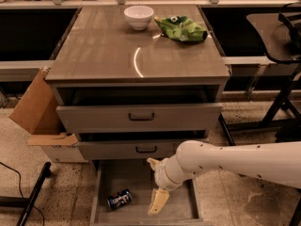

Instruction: Pick pepsi can from bottom drawer and place on counter

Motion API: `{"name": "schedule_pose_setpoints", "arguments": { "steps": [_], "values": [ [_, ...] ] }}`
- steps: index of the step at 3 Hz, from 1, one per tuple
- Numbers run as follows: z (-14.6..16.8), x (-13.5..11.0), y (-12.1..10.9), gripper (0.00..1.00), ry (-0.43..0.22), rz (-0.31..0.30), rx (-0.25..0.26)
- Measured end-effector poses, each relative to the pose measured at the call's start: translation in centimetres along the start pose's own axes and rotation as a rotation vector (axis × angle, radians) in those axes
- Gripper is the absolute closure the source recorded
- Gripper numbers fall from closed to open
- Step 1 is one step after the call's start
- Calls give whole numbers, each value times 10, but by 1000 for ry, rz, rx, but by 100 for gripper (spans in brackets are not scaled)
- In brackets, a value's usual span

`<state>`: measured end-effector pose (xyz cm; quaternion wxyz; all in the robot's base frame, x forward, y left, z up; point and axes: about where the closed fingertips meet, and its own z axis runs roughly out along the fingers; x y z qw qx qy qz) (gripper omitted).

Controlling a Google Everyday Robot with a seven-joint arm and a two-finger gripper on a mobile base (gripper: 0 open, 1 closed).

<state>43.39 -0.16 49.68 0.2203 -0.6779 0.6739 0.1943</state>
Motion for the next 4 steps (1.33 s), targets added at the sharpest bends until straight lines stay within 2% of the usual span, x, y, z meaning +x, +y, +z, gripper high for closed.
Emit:
{"name": "schedule_pose_setpoints", "arguments": {
  "steps": [2,4],
  "values": [
    [6,3,-4,0,-15,0,-4],
    [57,29,-39,0,-101,-11,-15]
  ]
}}
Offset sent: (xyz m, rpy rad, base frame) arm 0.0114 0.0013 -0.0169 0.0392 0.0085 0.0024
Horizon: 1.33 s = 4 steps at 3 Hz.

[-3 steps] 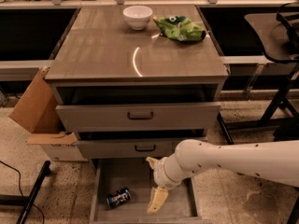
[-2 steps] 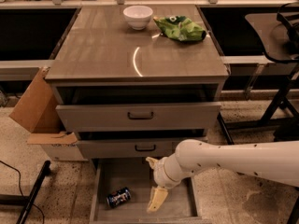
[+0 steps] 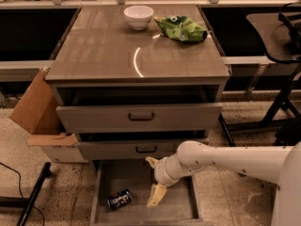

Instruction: Pick pepsi can from bottom drawer and place on counter

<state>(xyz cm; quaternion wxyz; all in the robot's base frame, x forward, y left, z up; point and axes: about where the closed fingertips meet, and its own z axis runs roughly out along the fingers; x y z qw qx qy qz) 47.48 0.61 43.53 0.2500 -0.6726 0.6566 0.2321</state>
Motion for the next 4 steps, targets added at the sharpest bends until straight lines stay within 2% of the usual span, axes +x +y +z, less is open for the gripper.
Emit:
{"name": "schedule_pose_setpoints", "arguments": {
  "steps": [1,2,3,4],
  "values": [
    [31,12,-7,0,34,-30,-18],
    [78,17,-14,0,86,-70,-55],
    [135,11,-18,0,139,-119,-103],
    [135,11,-18,0,139,-119,-103]
  ]
}}
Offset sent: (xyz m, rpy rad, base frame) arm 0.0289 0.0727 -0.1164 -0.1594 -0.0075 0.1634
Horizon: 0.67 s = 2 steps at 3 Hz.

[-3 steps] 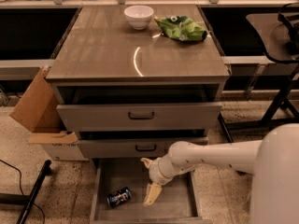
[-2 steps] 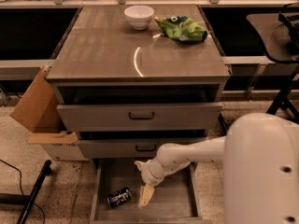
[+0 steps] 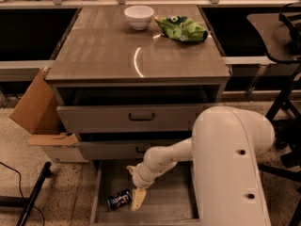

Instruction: Pick pepsi can from bottom drawer and place on counter

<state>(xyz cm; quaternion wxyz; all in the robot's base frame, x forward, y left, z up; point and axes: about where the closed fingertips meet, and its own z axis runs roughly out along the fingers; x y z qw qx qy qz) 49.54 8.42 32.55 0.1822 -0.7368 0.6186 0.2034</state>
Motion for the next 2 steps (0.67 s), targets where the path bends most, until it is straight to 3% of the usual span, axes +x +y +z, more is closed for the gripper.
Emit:
{"name": "schedule_pose_setpoints", "arguments": {
  "steps": [1,2],
  "values": [
    [21,1,-2,0,0,0,-2],
    [63,0,-7,0,-18,-28,2]
  ]
}}
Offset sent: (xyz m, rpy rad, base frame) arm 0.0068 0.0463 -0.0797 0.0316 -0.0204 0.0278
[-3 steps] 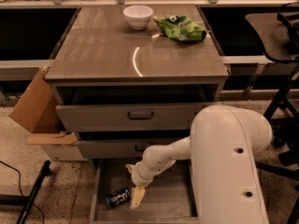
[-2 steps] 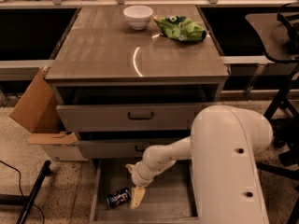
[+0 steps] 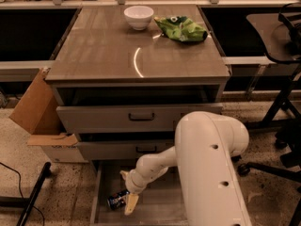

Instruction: Pick pepsi can from bottom drawer and place on counter

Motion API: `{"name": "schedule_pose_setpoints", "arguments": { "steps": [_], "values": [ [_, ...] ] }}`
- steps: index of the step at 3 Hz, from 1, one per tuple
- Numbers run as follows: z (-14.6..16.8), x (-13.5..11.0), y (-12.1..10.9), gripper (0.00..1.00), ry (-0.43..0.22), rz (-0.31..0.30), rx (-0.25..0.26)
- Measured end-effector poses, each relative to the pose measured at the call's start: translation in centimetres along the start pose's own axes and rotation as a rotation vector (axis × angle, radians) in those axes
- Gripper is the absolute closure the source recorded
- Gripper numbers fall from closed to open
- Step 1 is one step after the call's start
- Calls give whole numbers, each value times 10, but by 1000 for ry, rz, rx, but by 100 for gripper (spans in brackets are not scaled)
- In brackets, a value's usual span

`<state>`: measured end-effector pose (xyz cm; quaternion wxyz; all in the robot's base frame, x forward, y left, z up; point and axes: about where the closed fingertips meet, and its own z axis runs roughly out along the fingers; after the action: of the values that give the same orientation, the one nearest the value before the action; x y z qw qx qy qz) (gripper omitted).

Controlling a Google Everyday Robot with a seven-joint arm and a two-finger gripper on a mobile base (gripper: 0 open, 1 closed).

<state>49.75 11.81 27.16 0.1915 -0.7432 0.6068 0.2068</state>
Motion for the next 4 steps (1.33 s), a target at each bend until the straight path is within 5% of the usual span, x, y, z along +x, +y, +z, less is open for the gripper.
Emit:
{"name": "schedule_pose_setpoints", "arguments": {
  "steps": [4],
  "values": [
    [99,12,-10,0,-59,-106,20]
  ]
}}
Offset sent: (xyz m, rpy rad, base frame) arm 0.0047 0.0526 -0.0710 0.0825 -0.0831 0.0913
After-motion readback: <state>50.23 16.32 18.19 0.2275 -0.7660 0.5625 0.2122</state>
